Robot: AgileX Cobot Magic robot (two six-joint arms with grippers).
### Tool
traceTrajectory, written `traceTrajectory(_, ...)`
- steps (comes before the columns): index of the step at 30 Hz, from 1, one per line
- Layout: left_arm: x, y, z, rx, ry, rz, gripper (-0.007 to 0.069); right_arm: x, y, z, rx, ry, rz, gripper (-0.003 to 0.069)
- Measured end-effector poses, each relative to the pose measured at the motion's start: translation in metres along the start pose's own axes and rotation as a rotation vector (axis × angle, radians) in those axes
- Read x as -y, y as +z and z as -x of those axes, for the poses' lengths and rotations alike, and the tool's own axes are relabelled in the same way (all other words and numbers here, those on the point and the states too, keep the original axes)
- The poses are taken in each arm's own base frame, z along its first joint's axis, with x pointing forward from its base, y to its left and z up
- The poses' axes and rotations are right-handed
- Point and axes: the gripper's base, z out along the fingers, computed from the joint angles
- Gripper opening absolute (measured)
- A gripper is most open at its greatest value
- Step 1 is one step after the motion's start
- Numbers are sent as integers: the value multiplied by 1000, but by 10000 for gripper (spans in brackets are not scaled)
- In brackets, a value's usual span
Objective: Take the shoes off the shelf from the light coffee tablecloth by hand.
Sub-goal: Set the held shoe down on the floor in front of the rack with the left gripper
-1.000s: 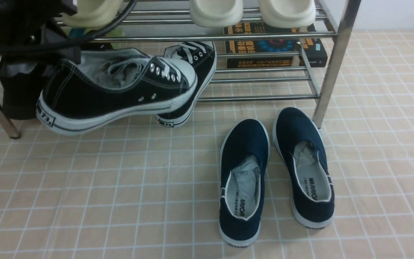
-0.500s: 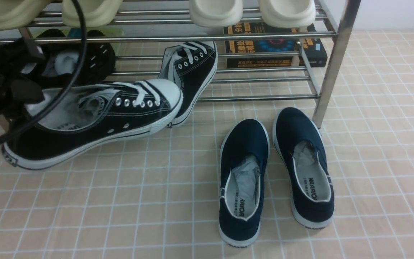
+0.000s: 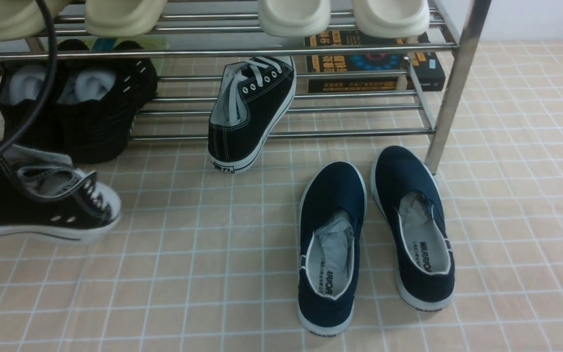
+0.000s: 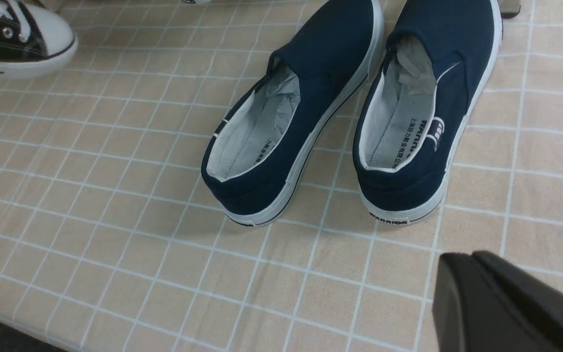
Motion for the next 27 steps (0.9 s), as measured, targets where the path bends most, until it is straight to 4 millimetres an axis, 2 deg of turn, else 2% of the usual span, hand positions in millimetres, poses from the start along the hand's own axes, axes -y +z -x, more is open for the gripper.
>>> traceTrajectory(8, 11, 28, 2, -19, -65, -65, 22, 0, 0, 0, -3, 0, 1, 27)
traceTrajectory(11, 13, 48, 3, -35, -76, -53, 22, 0, 0, 0, -3, 0, 1, 32)
traceTrajectory(12, 13, 48, 3, -35, -76, -53, 22, 0, 0, 0, -3, 0, 1, 32)
traceTrajectory(17, 13, 75, 0, -68, -99, -25, 22, 0, 0, 0, -3, 0, 1, 32)
traceTrajectory(25, 10, 78, -6, -129, -102, 19, 22, 0, 0, 0, -3, 0, 1, 40)
traceTrajectory(27, 3, 78, -15, -206, -86, 79, 22, 0, 0, 0, -3, 0, 1, 43)
